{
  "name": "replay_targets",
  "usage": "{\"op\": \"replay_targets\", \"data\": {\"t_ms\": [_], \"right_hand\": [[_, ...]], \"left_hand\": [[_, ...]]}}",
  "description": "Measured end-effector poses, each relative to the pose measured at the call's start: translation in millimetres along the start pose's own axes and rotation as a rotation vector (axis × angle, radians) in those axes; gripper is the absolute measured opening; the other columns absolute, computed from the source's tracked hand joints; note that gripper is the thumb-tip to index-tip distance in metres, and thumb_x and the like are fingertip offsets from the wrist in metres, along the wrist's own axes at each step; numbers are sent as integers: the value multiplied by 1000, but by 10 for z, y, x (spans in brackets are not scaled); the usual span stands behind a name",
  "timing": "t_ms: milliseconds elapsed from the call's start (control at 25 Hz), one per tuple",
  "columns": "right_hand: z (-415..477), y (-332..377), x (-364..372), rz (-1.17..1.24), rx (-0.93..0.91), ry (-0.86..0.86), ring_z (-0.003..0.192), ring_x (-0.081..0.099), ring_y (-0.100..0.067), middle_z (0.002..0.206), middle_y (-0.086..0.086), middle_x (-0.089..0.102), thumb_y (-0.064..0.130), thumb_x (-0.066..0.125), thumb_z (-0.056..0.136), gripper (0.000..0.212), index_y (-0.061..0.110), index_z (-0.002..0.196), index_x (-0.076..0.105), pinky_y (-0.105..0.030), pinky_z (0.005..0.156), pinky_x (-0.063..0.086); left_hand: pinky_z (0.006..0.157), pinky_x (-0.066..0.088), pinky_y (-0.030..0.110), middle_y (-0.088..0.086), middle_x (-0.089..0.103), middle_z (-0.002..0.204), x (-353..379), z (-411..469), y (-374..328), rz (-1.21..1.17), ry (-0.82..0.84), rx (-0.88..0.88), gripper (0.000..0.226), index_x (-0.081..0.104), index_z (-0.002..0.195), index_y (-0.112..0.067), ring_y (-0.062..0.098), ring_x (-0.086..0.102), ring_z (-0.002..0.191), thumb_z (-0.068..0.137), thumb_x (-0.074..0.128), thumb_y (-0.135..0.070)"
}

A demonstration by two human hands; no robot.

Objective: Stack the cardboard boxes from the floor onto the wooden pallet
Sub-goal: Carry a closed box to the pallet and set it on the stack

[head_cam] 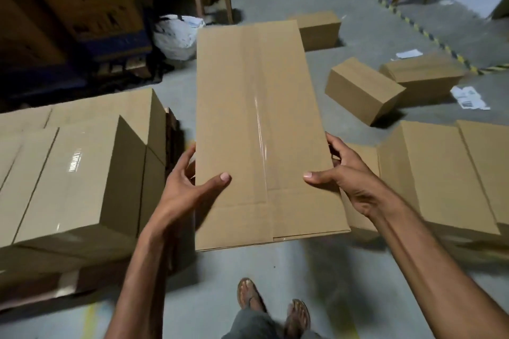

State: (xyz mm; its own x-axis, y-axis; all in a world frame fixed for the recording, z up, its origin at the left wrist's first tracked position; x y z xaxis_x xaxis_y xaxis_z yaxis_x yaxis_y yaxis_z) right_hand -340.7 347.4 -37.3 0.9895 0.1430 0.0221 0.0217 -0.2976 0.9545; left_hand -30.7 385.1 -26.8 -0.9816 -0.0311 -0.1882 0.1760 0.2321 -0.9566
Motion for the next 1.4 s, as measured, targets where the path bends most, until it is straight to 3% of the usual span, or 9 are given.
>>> {"op": "replay_targets", "data": {"t_ms": [200,360,520,720,880,960,1120,1200,1400], "right_hand": [[-323,623,1000,-84,-214,151,120,64,-5,131,11,69,-15,82,70,100,33,151,48,-19,87,56],[-586,918,1940,-142,-347,259,127,59,-4,138,16,64,-7,87,71,108,37,156,38,-26,95,56],[-903,1020,3123,-137,-430,352,129,57,-3,142,19,60,-9,87,70,111,36,157,36,-24,96,55],[-1093,1050,4614,-23,-375,451,126,62,-11,136,9,67,-17,84,63,103,27,150,50,-27,91,59],[-1046,1175,5854,-6,-245,519,113,70,-17,123,1,74,-24,78,64,90,20,140,58,-25,74,60],[-927,1248,6439,-34,-178,539,111,71,-16,114,2,76,-22,78,66,85,22,137,60,-31,80,60],[-612,1341,7511,-123,-107,603,113,70,-20,113,2,77,-15,83,64,80,27,130,66,-51,102,53],[-451,1359,7963,-143,-87,619,111,70,-21,113,0,77,-14,84,64,79,25,130,67,-51,102,54],[-35,1331,8957,-142,-68,641,106,72,-19,108,0,79,-15,81,67,74,23,129,66,-49,100,55]], "left_hand": [[109,50,45,-17,63,137,-1016,-765,-276,-36,-260,113,102,41,151,-42,5,62,124,66,96,-33],[88,59,36,-22,66,130,-1810,-1427,-303,-59,-419,182,93,39,145,-55,3,65,117,73,90,-26],[96,55,34,-18,63,136,-2853,-2088,-134,-71,-542,220,99,40,147,-51,3,63,121,70,94,-17],[76,57,15,-32,68,115,-4260,-2820,41,-71,-642,181,91,46,137,-51,-9,66,105,69,91,-10],[100,53,34,-13,66,129,-5510,-3116,82,-30,-695,75,105,50,139,-37,5,63,121,48,100,-22],[97,56,34,-6,69,128,-6050,-3159,74,-41,-717,31,109,51,140,-31,12,64,121,44,102,-20],[56,54,14,-4,72,111,-6922,-3099,97,-37,-737,-46,89,48,145,-22,-2,73,85,69,89,-2],[56,53,16,-6,70,113,-7356,-3030,157,-20,-750,-77,85,48,146,-21,-1,72,81,72,88,-5],[69,46,21,-7,67,120,-8386,-2686,390,-11,-734,-139,88,48,148,-26,4,63,100,72,91,-16]]}}
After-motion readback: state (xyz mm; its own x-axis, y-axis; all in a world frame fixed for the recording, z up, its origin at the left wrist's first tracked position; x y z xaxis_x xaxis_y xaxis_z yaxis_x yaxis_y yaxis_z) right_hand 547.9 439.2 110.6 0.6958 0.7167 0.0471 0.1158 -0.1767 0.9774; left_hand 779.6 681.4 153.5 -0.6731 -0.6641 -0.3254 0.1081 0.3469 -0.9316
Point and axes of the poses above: each hand's wrist, its own z-axis towards the middle knuckle, its own x-axis out of the palm, y = z × x, the point moved 10 cm from there along z, towards the middle knuckle
